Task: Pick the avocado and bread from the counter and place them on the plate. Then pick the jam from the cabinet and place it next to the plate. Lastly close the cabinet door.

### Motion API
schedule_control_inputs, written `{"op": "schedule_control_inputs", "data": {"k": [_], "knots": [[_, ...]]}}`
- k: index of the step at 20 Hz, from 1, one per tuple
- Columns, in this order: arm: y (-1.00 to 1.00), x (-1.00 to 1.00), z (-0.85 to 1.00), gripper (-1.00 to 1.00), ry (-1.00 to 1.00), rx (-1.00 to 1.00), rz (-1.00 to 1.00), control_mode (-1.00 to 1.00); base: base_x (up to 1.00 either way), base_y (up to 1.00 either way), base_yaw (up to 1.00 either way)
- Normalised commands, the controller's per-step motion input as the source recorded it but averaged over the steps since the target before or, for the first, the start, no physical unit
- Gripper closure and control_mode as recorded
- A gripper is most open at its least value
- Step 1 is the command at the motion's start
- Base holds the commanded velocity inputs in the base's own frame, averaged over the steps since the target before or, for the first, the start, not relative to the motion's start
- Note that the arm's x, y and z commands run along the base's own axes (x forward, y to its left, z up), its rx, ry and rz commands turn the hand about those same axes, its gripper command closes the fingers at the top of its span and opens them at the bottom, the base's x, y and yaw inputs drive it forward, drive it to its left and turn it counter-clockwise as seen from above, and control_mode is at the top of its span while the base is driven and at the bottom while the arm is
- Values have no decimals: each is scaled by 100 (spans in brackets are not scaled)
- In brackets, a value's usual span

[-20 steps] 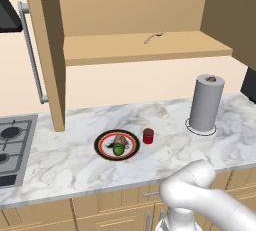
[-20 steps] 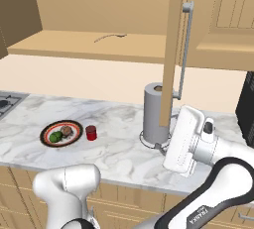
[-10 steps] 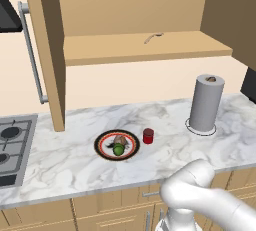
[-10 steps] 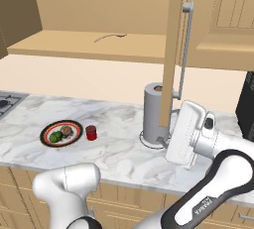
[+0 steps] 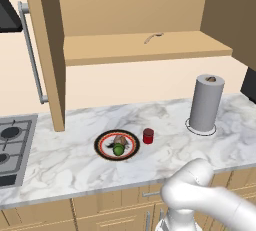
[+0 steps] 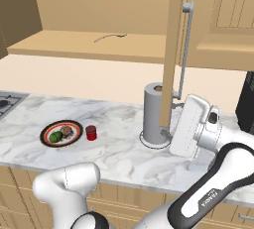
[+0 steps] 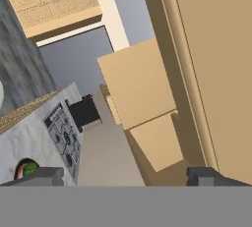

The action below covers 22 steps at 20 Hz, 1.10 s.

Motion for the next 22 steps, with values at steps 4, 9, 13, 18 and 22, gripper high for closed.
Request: {"op": "schedule_control_inputs", "data": {"k": [4,9,13,18,22], "knots": [[-11,9,11,-100,-3,0,0,-100,0,0,0],[-7,4,13,-100,-5,0,0,-100,0,0,0],[0,10,7,-100,-6,0,0,-100,0,0,0],[0,9,8,-100,-4,0,0,-100,0,0,0],[0,4,18,-100,-4,0,0,-100,0,0,0]]}}
